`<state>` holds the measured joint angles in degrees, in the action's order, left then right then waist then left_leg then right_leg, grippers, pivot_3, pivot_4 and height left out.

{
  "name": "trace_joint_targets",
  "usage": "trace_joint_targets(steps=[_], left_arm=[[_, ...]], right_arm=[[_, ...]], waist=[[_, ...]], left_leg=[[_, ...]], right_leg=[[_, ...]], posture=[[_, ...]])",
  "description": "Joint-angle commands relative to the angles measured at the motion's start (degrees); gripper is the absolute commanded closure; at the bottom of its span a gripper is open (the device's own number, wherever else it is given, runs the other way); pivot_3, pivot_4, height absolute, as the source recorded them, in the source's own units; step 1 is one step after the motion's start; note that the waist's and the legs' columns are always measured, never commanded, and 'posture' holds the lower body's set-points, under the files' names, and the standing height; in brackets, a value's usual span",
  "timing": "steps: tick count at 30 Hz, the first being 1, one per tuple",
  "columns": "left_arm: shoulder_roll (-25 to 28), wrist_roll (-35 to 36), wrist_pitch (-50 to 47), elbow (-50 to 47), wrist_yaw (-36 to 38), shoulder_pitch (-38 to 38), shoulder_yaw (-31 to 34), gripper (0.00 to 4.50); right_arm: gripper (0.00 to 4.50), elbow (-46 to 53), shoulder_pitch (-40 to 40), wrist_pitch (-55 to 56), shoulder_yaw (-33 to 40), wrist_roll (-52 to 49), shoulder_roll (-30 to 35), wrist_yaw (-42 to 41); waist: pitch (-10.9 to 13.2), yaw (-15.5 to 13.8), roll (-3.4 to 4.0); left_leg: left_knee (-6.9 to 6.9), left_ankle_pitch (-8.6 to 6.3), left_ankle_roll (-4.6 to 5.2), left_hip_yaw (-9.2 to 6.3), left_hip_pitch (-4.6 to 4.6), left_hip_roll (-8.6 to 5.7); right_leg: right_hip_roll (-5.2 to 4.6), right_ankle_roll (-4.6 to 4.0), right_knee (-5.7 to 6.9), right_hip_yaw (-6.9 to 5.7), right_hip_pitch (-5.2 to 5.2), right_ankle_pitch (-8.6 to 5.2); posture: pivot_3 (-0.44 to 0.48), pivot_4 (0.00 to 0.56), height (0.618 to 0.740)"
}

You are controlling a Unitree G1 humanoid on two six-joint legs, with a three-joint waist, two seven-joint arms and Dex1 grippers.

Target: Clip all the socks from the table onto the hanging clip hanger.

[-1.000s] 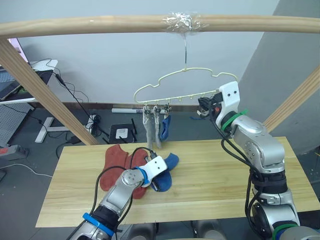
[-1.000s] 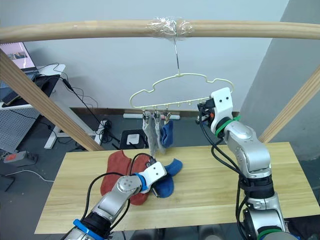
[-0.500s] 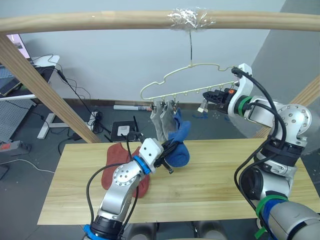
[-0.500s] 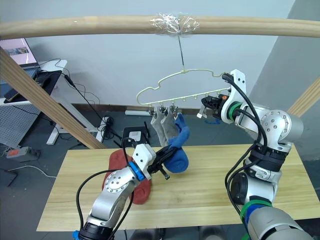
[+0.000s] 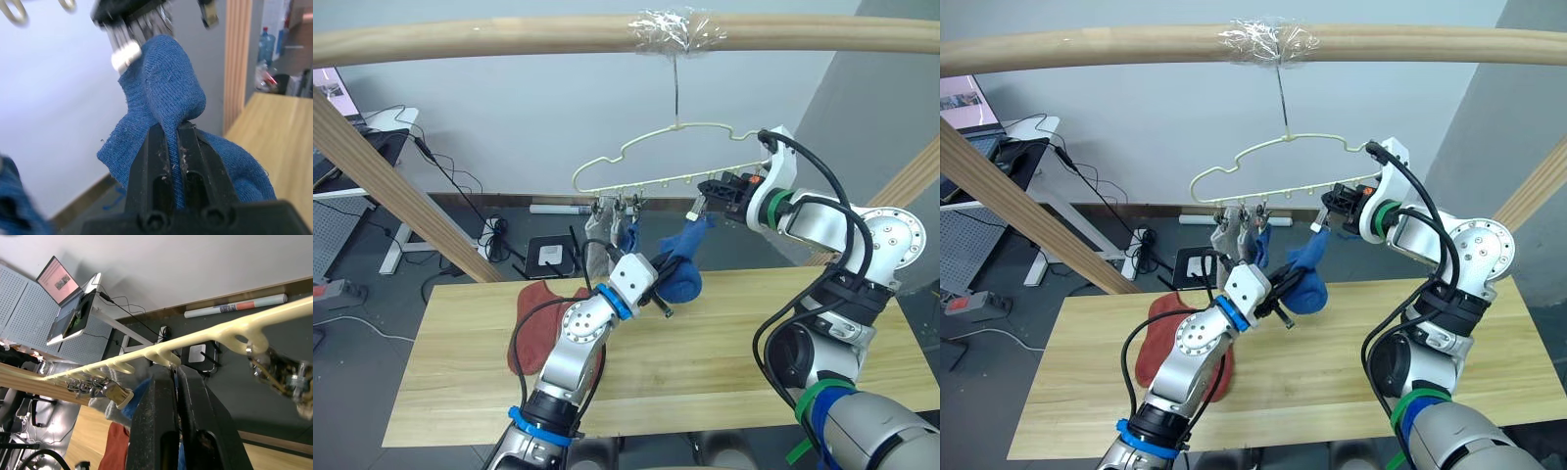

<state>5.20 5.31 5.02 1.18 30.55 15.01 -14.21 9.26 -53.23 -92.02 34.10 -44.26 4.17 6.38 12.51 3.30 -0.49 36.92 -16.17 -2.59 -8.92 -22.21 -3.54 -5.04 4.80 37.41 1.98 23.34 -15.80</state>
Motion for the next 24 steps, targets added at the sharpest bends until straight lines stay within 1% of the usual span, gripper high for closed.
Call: trace_joint_targets(steps=[1,10,13,15,18,20,21,23,24], left_arm=[[-0.13,-0.45,2.43,-0.53,-0.75,0.23,0.35,4.49],[-0.84,-1.31,3.59,1.49,-1.42,1.89,-0.58,4.49],[-1.20,-1.53,3.67,1.59,-1.52,2.47,-0.65,4.50],[-1.33,-1.44,3.56,1.28,-1.52,2.65,-0.54,4.50],[-1.40,-1.32,3.30,0.81,-1.40,2.88,-0.49,4.50],[-1.21,-1.33,3.25,0.66,-0.91,2.90,-0.77,4.50],[-1.21,-0.83,2.55,0.62,-0.43,2.76,-0.88,4.50],[-1.37,0.50,-0.13,0.24,0.25,2.47,-0.94,3.98],[-1.49,1.17,-1.46,0.00,0.57,2.37,-0.91,3.74]], right_arm=[[4.50,0.73,0.58,-0.48,0.95,-2.46,0.86,3.59],[4.50,-0.47,0.60,-0.48,1.64,-10.23,0.27,10.09],[3.77,-1.01,0.66,-0.48,1.55,-12.33,0.58,11.42],[2.97,-1.16,0.81,-0.48,1.66,-13.77,0.41,12.28],[1.90,-1.40,1.26,-0.48,1.31,-15.31,1.06,12.98],[1.09,-0.91,1.54,-0.48,0.63,-15.79,2.98,11.23],[0.79,-0.65,1.64,-0.48,1.40,-16.42,3.51,10.37],[0.12,0.02,2.46,-0.48,2.80,-18.86,5.22,8.49],[0.00,0.39,2.99,-0.48,2.85,-19.94,6.21,7.57]], waist=[[0.00,0.04,0.00],[0.00,0.13,0.00],[0.00,0.23,0.00],[0.00,0.52,0.00],[0.00,1.28,0.00],[0.00,1.58,0.00],[0.00,1.63,0.00],[0.00,1.70,0.00],[0.00,1.70,0.00]], left_leg=[[0.00,0.00,0.00,0.02,0.02,0.00],[0.05,0.03,0.07,0.12,0.06,0.00],[0.07,0.03,0.08,0.15,0.06,0.00],[0.06,0.03,0.08,0.20,0.06,0.00],[0.04,0.04,0.08,0.29,0.06,0.01],[0.04,0.03,0.08,0.33,0.05,0.01],[0.04,0.03,0.09,0.37,0.05,0.01],[0.05,0.03,0.09,0.49,0.05,0.02],[0.05,0.03,0.10,0.51,0.05,0.02]], right_leg=[[0.00,0.00,0.03,0.01,0.00,0.00],[0.02,0.00,0.35,0.09,0.10,0.00],[0.02,0.00,0.38,0.10,0.11,0.00],[0.02,0.00,0.39,0.15,0.15,0.00],[0.02,0.00,0.40,0.23,0.19,0.00],[0.02,0.00,0.40,0.26,0.20,0.00],[0.02,0.00,0.41,0.27,0.20,0.00],[0.03,0.00,0.42,0.26,0.21,0.00],[0.04,0.00,0.43,0.27,0.21,0.00]], posture=[[-0.136,0.221,0.740],[-0.138,0.217,0.740],[-0.138,0.217,0.740],[-0.138,0.217,0.740],[-0.135,0.214,0.740],[-0.135,0.215,0.740],[-0.137,0.211,0.740],[-0.136,0.209,0.740],[-0.136,0.209,0.740]])
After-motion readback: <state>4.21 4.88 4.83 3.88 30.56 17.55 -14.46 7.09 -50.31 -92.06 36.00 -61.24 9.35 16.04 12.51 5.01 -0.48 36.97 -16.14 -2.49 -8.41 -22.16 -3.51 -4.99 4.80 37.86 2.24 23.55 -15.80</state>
